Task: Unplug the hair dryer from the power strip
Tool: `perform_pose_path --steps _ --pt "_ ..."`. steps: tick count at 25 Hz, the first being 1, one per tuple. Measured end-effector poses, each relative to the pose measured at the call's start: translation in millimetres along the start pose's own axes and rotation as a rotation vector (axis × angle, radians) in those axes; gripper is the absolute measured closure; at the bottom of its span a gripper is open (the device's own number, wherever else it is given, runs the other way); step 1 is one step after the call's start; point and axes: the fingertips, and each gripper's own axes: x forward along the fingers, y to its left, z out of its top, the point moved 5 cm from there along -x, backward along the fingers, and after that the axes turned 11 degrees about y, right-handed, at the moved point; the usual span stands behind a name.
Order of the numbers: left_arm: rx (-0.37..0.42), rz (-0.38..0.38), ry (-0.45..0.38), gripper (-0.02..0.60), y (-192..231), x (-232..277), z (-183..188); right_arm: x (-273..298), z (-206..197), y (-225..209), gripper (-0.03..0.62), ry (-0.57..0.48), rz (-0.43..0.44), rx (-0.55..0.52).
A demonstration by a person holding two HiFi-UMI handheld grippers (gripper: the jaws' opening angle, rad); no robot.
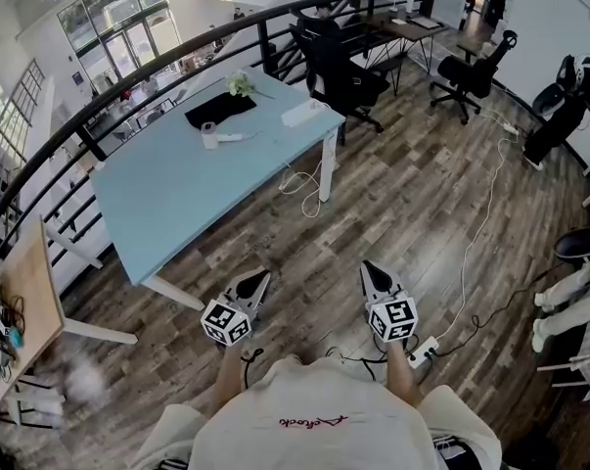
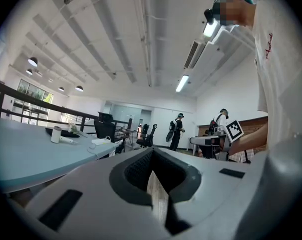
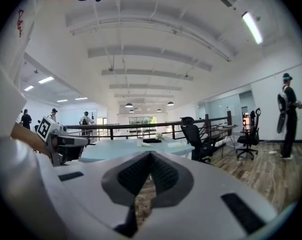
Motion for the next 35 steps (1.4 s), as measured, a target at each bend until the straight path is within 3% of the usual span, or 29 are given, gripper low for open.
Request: perform_pose_path --steps 18,35 --pt "0.009 -0.049 0.005 0.574 54 -35 -10 42 5 64 0.577 -0.002 -0.019 0.001" --pt "0.011 -0.051 0.027 0.574 102 7 -8 101 5 39 0.577 0.022 0.005 0.007"
